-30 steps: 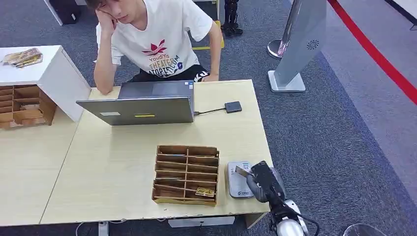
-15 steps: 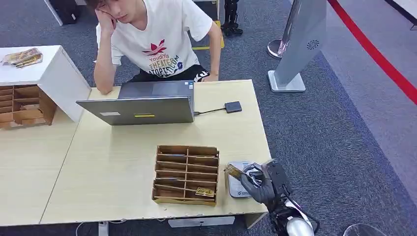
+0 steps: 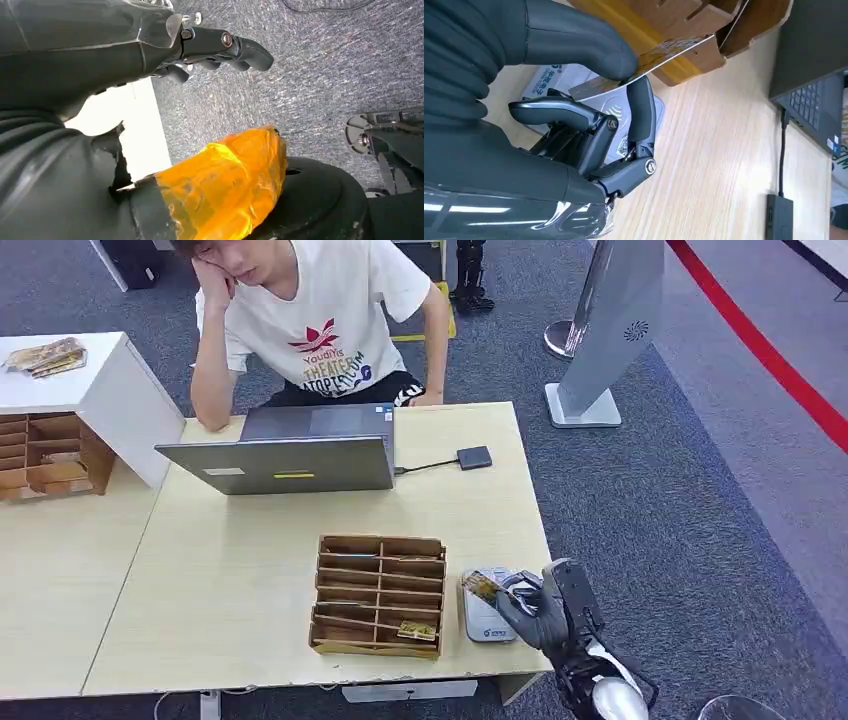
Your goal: Pass the card to the sensor for recognition and then transmit it.
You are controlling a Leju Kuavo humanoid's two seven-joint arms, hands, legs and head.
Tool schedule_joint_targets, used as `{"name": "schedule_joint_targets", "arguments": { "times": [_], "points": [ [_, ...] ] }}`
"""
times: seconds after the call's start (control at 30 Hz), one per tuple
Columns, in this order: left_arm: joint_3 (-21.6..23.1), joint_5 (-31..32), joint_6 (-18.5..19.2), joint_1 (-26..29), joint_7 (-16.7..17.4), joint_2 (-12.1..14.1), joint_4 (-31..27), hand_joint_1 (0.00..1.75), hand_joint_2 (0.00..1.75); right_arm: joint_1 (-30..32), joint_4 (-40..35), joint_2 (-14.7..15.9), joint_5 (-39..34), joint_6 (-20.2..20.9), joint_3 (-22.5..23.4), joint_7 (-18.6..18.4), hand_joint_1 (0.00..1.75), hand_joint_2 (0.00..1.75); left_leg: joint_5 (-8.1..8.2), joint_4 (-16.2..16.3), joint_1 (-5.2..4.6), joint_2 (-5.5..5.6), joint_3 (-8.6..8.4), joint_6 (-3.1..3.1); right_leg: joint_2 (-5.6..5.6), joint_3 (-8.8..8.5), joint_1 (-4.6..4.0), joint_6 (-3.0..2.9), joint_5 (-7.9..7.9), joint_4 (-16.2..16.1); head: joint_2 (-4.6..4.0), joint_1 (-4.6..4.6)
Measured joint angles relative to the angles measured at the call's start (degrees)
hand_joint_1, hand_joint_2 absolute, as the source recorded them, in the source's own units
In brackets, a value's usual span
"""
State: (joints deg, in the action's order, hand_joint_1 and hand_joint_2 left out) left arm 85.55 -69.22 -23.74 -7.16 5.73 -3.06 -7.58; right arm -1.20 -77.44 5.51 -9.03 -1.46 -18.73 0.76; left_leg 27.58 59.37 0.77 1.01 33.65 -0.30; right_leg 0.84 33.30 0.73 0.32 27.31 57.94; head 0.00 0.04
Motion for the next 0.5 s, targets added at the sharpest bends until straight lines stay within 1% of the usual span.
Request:
{"name": "schedule_joint_targets", "arguments": {
  "times": [0.13, 0.33, 0.5],
  "points": [
    [0.0, 0.15, 0.09, -0.01, 0.02, 0.0, 0.0, 0.0, 0.0, -1.01, 1.36, 1.07, 0.92, -0.39, -0.57, -1.18, 1.75, 1.75, 0.0, 0.0, 0.0, 0.0, 0.0, 0.0, 0.0, 0.0, 0.0, 0.0, 0.0, 0.0, 0.0, 0.0],
    [0.0, 0.15, 0.44, 0.0, 0.02, 0.04, 0.0, 0.0, 0.0, -2.58, 3.3, 3.3, 4.77, -0.85, -1.46, -2.49, 1.75, 1.75, 0.0, 0.01, 0.0, 0.0, 0.0, 0.0, 0.0, 0.0, 0.0, 0.0, -0.01, 0.0, 0.0, 0.0],
    [0.0, 0.13, 0.52, -0.01, 0.02, 0.04, 0.0, 0.0, 0.0, -3.39, 4.13, 4.57, 6.82, -0.9, -2.34, -3.19, 1.75, 1.75, 0.0, 0.01, 0.0, 0.0, 0.0, 0.0, 0.0, 0.0, 0.0, 0.0, -0.01, 0.0, 0.0, 0.0]
  ]
}}
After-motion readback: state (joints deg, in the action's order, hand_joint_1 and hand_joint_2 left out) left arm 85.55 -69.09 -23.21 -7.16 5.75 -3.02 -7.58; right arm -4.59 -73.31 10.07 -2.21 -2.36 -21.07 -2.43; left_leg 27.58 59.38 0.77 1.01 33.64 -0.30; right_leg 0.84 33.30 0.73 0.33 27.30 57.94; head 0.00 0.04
